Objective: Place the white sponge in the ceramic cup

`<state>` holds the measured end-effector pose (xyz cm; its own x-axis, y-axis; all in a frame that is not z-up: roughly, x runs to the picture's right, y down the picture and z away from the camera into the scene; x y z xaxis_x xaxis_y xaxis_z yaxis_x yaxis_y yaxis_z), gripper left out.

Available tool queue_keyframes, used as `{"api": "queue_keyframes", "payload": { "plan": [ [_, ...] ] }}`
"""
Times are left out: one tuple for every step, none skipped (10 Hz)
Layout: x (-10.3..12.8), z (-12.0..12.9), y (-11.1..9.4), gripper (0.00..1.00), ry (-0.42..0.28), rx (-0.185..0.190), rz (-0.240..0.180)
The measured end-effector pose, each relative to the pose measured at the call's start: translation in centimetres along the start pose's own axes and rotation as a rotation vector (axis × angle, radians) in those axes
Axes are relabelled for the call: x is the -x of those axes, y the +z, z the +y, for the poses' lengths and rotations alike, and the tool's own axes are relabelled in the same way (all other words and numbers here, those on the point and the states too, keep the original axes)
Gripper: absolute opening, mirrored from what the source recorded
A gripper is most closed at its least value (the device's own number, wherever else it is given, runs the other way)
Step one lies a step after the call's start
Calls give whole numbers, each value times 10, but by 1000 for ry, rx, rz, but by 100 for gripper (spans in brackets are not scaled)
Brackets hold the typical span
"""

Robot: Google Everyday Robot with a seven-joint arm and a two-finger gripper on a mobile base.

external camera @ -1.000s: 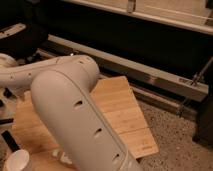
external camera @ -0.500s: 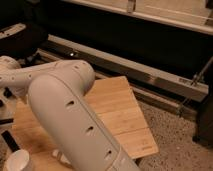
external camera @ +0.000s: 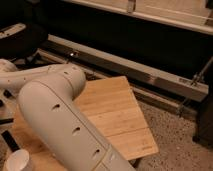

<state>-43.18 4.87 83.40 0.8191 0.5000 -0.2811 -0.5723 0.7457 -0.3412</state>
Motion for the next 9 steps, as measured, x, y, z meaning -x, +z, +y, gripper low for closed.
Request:
{"api": "queue_keyframes", "payload": {
  "plan": [
    [1, 5, 6, 65, -4, 3, 17],
    [2, 9, 9, 65, -8, 6, 24],
    [2, 14, 13, 65, -17, 9, 35],
    [2, 17, 17, 65, -26, 10, 44],
    [2, 19, 20, 65, -33, 7, 50],
    [2, 20, 23, 65, -36, 5, 56],
    [4, 19, 25, 65, -35, 2, 60],
    [5, 16, 27, 65, -30, 1, 63],
    [6, 14, 28, 65, -23, 6, 67]
  ]
}}
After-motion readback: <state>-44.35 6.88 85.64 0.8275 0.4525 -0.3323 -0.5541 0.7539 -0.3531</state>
